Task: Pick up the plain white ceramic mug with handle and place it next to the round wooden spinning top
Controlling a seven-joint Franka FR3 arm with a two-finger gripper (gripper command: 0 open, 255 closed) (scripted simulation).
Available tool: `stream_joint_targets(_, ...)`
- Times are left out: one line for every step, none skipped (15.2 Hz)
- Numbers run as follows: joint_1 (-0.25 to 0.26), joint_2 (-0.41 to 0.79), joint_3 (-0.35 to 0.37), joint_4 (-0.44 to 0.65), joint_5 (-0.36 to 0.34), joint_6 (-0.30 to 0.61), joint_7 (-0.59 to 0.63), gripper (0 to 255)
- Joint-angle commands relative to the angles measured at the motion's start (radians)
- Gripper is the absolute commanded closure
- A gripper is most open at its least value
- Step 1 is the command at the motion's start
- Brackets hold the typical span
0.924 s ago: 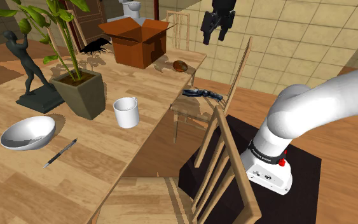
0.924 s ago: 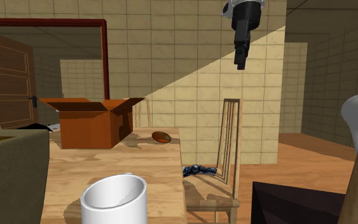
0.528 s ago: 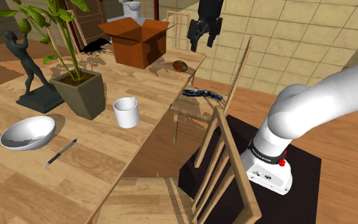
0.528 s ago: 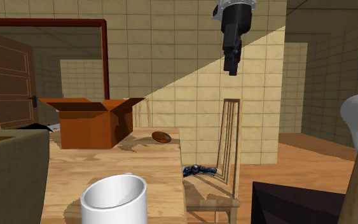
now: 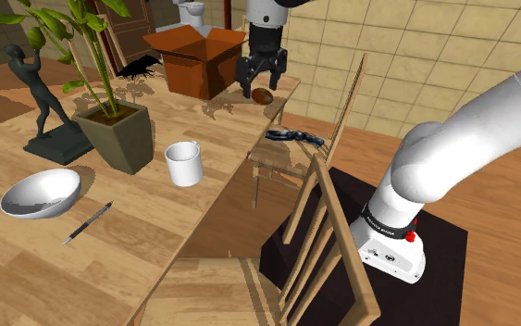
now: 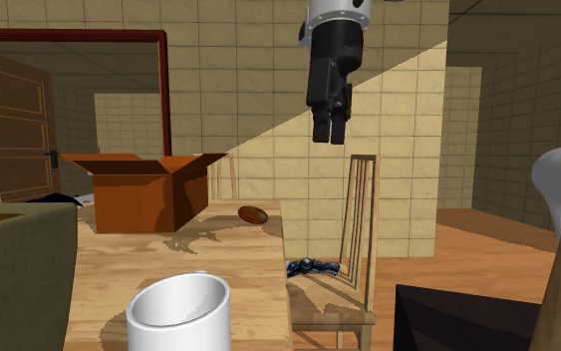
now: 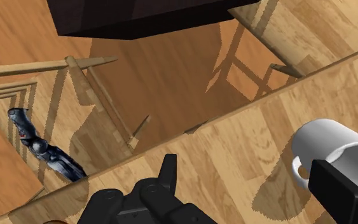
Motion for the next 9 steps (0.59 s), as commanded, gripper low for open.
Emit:
stream_joint_targets(0.007,0.06,0.03,0.019,0.005,0.037,0.039,0)
stream_joint_targets(0.011,0.09,0.044,0.03,0.006,0.053,0.059,0)
stream_joint_targets(0.014,0.12,0.059,0.042,0.005,0.068,0.079,0)
stream_joint_targets(0.018,0.152,0.072,0.056,0.004,0.083,0.099,0)
stream_joint_targets(0.021,0.183,0.086,0.07,0.002,0.097,0.119,0)
stream_joint_targets(0.024,0.216,0.099,0.086,-0.001,0.111,0.139,0)
stream_joint_targets(0.028,0.25,0.112,0.104,-0.006,0.124,0.16,0)
stream_joint_targets(0.032,0.284,0.124,0.122,-0.012,0.136,0.181,0)
stream_joint_targets(0.036,0.318,0.136,0.142,-0.019,0.147,0.202,0)
